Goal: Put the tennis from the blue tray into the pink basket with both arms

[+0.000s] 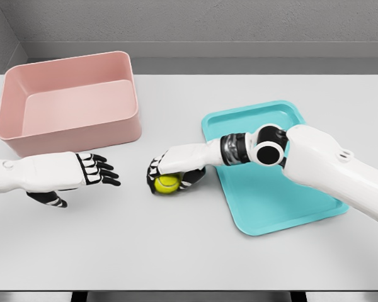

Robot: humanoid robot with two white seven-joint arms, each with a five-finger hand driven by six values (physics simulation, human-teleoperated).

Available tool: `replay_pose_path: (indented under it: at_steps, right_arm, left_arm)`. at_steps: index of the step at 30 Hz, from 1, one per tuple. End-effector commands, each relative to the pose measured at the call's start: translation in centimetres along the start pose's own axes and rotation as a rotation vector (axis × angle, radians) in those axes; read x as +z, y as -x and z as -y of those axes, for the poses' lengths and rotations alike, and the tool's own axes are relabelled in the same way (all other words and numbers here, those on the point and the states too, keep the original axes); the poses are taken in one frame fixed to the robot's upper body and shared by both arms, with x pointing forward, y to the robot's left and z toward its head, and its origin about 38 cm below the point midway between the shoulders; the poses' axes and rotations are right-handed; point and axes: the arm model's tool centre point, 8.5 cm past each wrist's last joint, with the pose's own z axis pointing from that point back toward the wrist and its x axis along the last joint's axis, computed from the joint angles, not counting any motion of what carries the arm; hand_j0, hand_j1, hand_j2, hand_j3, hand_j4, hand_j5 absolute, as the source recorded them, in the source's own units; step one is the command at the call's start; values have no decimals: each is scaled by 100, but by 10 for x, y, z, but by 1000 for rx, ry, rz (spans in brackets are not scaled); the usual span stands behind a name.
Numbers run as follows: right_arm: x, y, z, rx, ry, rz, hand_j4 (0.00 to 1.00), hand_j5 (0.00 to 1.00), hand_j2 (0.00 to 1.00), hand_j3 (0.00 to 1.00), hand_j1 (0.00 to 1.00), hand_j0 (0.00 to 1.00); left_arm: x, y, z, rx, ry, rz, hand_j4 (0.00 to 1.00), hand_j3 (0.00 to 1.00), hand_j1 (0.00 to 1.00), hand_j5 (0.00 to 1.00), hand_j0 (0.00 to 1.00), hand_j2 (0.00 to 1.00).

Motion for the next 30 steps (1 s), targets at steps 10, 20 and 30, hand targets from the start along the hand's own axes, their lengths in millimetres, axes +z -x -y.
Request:
replay_pose_path:
  at_steps: [10,20,30]
  right_arm:
    - [4,5,0,-14,3,-38,100,100,100,100,100,100]
    - [88,16,39,107,76,-63,100,100,100,100,100,100]
    - [192,46,50,75,164,-267,100,100,100,100,100,100]
  left_arm:
    - [1,1,-3,1,-12,-2,100,100,100,100,100,100]
    - [2,3,-14,-19,-42,-11,100,100,100,100,100,100]
    - [-77,-24,-25,-127,-102,143,100,100,100,100,100,100]
